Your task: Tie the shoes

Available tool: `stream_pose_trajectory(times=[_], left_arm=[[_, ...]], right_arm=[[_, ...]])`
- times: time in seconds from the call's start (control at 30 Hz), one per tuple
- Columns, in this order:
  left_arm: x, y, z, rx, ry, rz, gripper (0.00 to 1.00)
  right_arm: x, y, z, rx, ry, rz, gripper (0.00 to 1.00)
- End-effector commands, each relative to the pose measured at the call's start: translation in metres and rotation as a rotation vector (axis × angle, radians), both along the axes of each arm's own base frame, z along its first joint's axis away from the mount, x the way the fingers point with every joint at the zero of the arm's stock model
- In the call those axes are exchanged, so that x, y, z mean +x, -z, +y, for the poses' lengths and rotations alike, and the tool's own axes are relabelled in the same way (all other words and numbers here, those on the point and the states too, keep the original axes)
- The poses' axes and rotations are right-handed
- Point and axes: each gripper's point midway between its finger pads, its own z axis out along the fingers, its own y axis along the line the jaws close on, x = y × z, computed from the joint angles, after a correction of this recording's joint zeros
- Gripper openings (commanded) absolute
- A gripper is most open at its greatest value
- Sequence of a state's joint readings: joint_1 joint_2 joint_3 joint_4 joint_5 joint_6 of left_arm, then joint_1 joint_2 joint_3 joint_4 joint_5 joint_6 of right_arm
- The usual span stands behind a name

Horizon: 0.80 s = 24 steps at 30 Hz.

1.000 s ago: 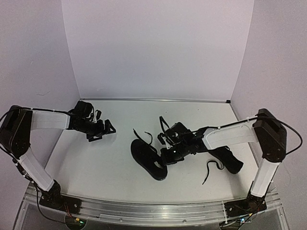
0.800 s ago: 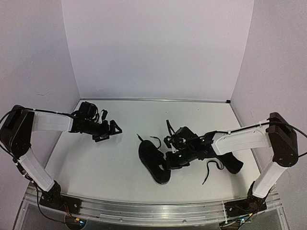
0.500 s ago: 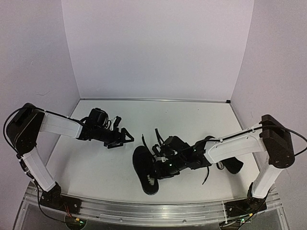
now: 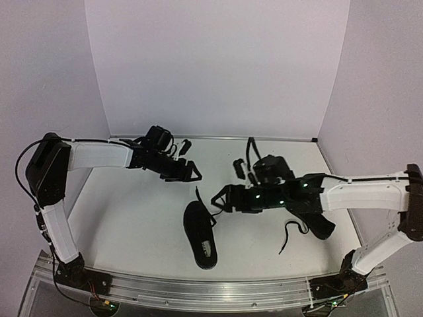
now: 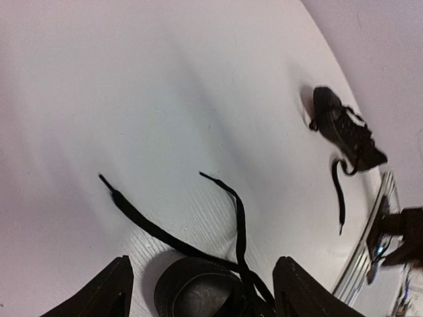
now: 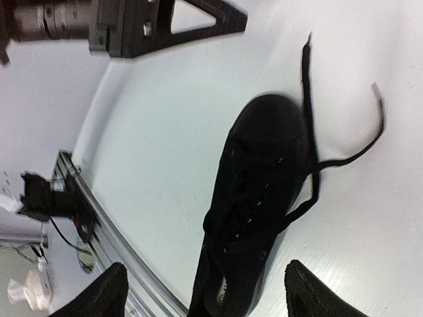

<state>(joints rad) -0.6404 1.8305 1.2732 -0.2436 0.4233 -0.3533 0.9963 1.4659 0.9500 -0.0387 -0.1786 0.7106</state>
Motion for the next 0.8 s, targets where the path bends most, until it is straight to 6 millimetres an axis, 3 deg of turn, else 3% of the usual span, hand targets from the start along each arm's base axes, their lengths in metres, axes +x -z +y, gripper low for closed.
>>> stream_pose_trajectory(times=[0.0,0.1,0.23,0.57,0.67,0.77], left_arm=[[-0.003,0.018,-0.026,0.224,0.138,-0.051,0.70],[-0.007,0.034,-0.052,0.314,0.205,-0.069,0.65],[-0.017,0.056,-0.079,0.394,0.265,-0.069,0.61],[-0.037,0.098,-0.101,0.549,0.345,-0.083,0.55],[-0.042,0.107,-0.103,0.593,0.355,-0.102,0.46],[-0.042,0.109,-0.100,0.643,0.353,-0.127,0.25]], right_arm=[[0.030,-0.044,-0.059,0.063,0.218,-0.118,0.92],[0.033,-0.060,-0.083,0.091,0.297,-0.161,0.98],[0.034,-0.061,-0.104,0.087,0.374,-0.166,0.98],[0.037,-0.056,-0.120,0.062,0.452,-0.168,0.98],[0.040,-0.057,-0.120,0.046,0.457,-0.182,0.98],[0.043,-0.054,-0.120,0.020,0.464,-0.192,0.98]])
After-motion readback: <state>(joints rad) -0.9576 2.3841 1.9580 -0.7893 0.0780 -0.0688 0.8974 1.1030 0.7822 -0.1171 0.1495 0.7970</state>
